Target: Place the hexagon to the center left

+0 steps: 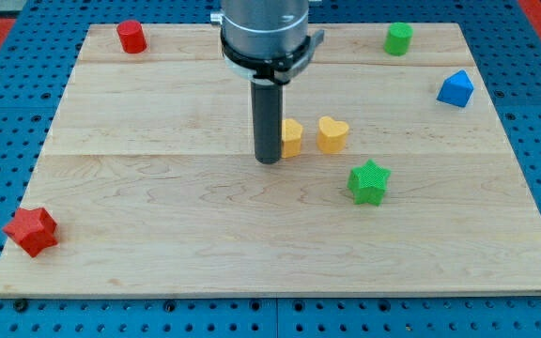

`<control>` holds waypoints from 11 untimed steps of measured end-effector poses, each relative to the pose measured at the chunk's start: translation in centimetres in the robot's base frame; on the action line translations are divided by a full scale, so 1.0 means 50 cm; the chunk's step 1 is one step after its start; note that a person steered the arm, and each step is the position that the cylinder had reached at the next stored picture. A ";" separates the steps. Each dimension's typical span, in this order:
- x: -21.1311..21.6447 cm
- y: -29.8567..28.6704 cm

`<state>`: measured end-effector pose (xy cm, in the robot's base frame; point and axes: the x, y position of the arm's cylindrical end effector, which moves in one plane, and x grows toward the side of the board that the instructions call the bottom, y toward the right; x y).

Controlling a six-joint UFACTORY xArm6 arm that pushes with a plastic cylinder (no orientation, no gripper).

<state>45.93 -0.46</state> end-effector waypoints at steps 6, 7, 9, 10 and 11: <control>-0.185 -0.124; -0.184 -0.275; -0.137 -0.248; -0.122 -0.334; -0.156 -0.282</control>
